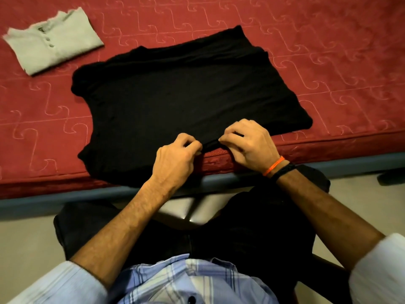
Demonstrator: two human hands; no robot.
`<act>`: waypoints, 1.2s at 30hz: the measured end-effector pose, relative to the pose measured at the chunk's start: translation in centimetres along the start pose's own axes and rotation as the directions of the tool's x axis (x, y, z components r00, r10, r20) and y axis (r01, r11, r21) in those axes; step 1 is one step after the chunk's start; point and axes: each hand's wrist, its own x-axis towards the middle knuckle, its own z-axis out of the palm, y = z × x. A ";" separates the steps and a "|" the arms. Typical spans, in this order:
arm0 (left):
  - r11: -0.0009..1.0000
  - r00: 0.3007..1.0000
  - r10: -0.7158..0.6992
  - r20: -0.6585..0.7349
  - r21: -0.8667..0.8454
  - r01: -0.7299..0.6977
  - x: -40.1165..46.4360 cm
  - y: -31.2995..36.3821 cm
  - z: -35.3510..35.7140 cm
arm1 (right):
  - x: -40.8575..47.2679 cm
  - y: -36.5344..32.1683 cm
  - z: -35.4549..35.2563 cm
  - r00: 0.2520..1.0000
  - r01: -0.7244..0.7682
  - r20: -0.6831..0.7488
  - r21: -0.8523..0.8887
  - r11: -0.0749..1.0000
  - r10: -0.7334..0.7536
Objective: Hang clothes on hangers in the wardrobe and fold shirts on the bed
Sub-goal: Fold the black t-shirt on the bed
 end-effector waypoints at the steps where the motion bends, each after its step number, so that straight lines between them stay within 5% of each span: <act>1: 1.000 1.000 -0.003 -0.006 0.007 0.003 0.1 0.0 -0.2 | 0.0 0.0 0.0 1.000 -0.006 0.030 0.001 1.000 0.006; 10: 0.995 0.995 0.065 -0.076 0.075 -0.059 -0.7 0.8 -0.1 | -0.1 -0.2 0.1 0.978 -0.048 0.198 -0.064 0.997 0.060; 16: 0.993 0.993 0.114 -0.033 0.031 -0.113 -0.6 0.8 0.1 | -0.2 -0.7 -0.4 0.980 -0.031 0.192 -0.065 0.997 0.043; 22: 0.999 0.989 -0.002 0.148 -0.043 0.009 -0.5 1.8 -0.3 | -0.8 -0.3 0.3 0.973 -0.099 0.206 -0.030 0.995 0.104; 36: 0.999 0.998 -0.045 0.050 -0.001 0.045 -0.8 2.2 -0.1 | -0.7 -0.4 -0.7 0.988 -0.050 0.152 0.066 0.997 0.040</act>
